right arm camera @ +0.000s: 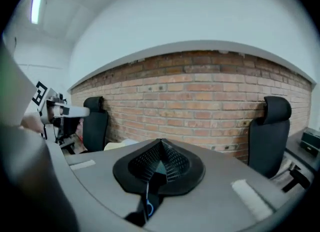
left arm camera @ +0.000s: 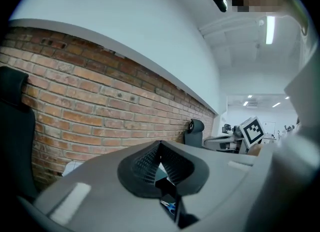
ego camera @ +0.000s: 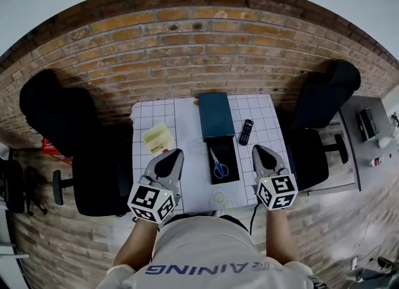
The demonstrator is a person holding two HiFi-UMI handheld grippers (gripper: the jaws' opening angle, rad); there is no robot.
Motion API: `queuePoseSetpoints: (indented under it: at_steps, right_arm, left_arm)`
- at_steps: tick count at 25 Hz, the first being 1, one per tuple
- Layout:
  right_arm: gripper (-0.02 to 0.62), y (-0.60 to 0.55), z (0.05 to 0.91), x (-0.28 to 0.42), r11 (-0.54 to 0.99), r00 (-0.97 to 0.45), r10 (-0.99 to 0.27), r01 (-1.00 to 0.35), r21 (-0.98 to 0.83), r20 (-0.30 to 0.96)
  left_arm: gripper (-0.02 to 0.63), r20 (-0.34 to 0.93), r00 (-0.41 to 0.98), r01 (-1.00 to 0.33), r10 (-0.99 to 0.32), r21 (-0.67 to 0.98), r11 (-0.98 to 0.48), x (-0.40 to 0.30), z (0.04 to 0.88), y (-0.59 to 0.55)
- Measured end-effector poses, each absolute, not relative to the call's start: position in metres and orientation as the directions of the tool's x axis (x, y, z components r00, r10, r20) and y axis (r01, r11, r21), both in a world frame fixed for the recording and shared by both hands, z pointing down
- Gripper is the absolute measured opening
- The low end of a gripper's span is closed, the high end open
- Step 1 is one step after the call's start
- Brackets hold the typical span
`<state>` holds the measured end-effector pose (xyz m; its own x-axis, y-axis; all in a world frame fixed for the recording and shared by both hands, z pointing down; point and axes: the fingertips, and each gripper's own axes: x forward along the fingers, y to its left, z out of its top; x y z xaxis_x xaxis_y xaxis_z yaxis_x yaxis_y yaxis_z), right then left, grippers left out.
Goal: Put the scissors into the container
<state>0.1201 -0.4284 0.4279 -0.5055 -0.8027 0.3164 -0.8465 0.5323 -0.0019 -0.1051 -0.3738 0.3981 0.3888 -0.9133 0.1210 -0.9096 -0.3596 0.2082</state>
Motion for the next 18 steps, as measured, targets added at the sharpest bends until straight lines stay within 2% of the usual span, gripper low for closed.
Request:
queuePoseSetpoints:
  at_steps: [5,18]
  right_arm:
    - [0.012,-0.415,0.385,0.144,0.476,-0.479,-0.862,-0.877,-0.062,0.166]
    - [0.014,-0.412,0.394,0.139,0.5,-0.502,-0.845,-0.864,-0.063,0.186]
  left_arm:
    - [0.002,0.103,0.419,-0.898,-0.902,0.195,-0.394,-0.097,0.388,-0.379]
    - [0.002,0.12,0.411,-0.901,-0.904,0.203,-0.383,-0.096,0.391,-0.379]
